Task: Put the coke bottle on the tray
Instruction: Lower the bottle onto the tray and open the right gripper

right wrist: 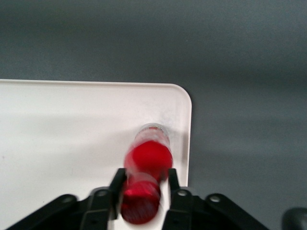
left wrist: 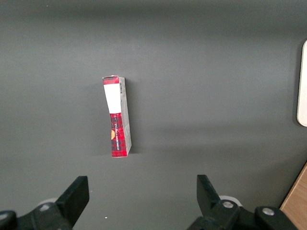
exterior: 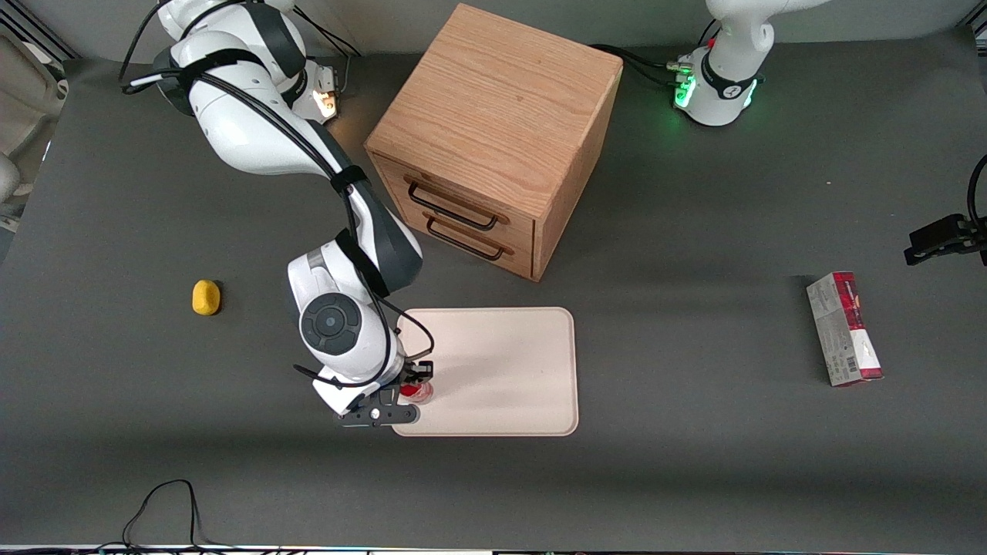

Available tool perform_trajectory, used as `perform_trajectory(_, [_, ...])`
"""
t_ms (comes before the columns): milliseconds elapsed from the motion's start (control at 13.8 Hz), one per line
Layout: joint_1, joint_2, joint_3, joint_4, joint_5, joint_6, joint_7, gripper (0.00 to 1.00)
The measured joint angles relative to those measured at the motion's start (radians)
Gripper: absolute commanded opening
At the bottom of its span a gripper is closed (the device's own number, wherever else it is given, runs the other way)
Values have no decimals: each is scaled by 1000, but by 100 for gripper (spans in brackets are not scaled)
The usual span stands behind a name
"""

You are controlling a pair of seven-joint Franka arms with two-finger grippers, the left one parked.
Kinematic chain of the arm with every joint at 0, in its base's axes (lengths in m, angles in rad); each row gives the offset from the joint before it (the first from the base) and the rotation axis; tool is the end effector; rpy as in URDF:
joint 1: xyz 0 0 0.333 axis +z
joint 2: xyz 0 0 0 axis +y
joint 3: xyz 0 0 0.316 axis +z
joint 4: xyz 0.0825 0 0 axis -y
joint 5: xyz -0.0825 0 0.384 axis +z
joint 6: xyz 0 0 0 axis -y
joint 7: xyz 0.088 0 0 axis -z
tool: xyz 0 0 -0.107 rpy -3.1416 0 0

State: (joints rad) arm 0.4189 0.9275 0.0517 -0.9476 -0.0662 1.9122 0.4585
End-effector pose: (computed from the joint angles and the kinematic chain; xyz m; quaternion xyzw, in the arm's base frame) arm 0.7090 0.3379 0.3170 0.9997 0.0058 0.0218 0.0013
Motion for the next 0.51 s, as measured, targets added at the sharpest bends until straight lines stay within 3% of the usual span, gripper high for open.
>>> perform_trajectory(508, [0,-16,0,24,0,-37,0,100])
